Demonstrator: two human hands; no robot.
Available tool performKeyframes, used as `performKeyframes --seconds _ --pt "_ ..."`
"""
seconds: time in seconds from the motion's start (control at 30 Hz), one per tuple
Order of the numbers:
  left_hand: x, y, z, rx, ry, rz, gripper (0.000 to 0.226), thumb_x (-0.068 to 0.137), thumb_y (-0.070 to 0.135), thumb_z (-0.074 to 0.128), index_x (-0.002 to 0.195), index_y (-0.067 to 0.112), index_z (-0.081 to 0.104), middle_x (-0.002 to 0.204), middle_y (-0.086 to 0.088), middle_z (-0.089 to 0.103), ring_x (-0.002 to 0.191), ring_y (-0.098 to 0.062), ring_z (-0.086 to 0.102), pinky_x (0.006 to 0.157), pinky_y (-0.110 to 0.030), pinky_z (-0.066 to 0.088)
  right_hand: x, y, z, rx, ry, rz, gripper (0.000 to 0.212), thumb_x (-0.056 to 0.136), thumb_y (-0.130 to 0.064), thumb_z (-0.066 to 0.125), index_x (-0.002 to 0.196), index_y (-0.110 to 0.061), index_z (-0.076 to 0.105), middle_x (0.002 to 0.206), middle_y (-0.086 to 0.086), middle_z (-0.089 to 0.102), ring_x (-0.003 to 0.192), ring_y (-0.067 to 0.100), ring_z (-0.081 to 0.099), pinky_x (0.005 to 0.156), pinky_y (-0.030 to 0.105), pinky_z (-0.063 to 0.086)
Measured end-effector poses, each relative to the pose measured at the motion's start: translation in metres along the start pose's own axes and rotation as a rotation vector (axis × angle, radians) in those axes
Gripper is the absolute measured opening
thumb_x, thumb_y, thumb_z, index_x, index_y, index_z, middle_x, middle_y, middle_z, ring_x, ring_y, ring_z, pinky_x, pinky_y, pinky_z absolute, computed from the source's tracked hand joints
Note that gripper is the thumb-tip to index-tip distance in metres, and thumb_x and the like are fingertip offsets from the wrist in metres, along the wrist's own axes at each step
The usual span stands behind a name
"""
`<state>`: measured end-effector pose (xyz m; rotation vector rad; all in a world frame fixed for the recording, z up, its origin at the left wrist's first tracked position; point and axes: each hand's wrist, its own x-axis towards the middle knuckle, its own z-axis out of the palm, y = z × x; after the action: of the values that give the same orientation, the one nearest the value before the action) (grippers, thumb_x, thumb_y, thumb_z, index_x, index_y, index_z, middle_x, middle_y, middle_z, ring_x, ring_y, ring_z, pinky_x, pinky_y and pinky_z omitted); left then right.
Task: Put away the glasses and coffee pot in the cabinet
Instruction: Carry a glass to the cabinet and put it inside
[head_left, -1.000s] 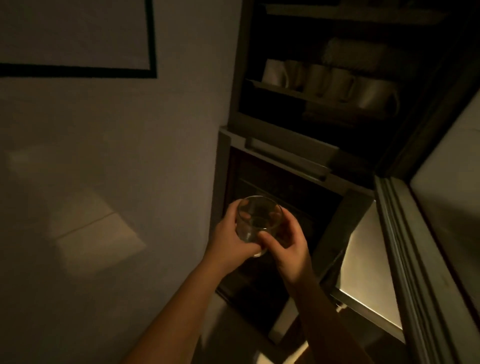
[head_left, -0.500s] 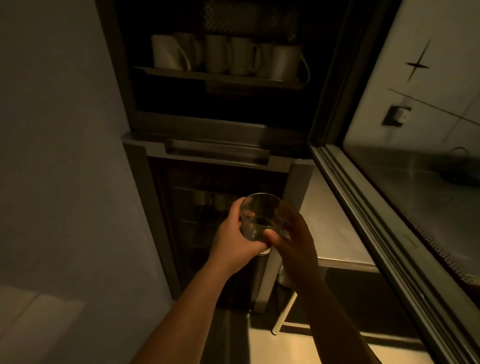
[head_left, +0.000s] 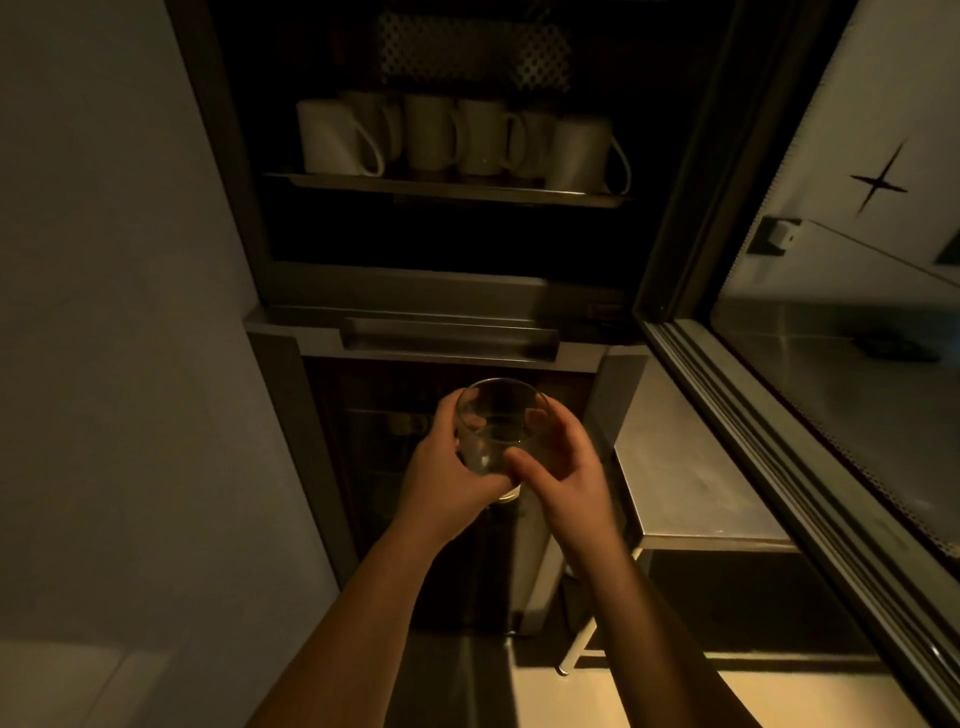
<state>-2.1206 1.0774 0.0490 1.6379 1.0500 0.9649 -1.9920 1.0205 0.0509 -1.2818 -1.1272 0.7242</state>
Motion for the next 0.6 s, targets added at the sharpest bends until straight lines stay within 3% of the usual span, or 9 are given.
performKeyframes --seconds 0.2,0.37,0.6 --pt "0.028 0.007 -0.013 -0.024 0.019 0.064 0.087 0.066 0.010 0.083 0.137 0.036 0.038 0.120 0.015 0.058 0.107 -0.003 0.059 0.080 -0.020 0.048 0.032 -0.006 0.012 -0.016 -0.003 -0.050 0.058 0.081 -0.022 0.072 0.127 -0.043 0.045 0.126 -0.018 0.053 0.114 -0.001 0.052 0.095 0.028 0.048" --pt "0.059 0.020 -0.022 -0.022 0.051 0.107 0.087 0.066 0.016 0.085 0.136 0.038 0.039 0.122 0.015 0.058 0.110 -0.004 0.057 0.085 -0.028 0.053 0.064 -0.019 0.018 0.021 -0.004 -0.071 0.059 0.081 -0.020 0.072 0.127 -0.043 0.044 0.124 -0.017 0.054 0.113 0.001 0.053 0.092 0.027 0.049" --pt "0.115 0.049 -0.030 -0.060 0.063 0.205 0.085 0.064 0.013 0.086 0.133 0.038 0.042 0.122 0.014 0.059 0.111 -0.005 0.059 0.084 -0.025 0.055 0.119 -0.042 0.015 0.025 -0.018 -0.142 0.063 0.081 -0.026 0.071 0.135 -0.038 0.040 0.130 -0.013 0.051 0.117 0.007 0.054 0.094 0.033 0.052"
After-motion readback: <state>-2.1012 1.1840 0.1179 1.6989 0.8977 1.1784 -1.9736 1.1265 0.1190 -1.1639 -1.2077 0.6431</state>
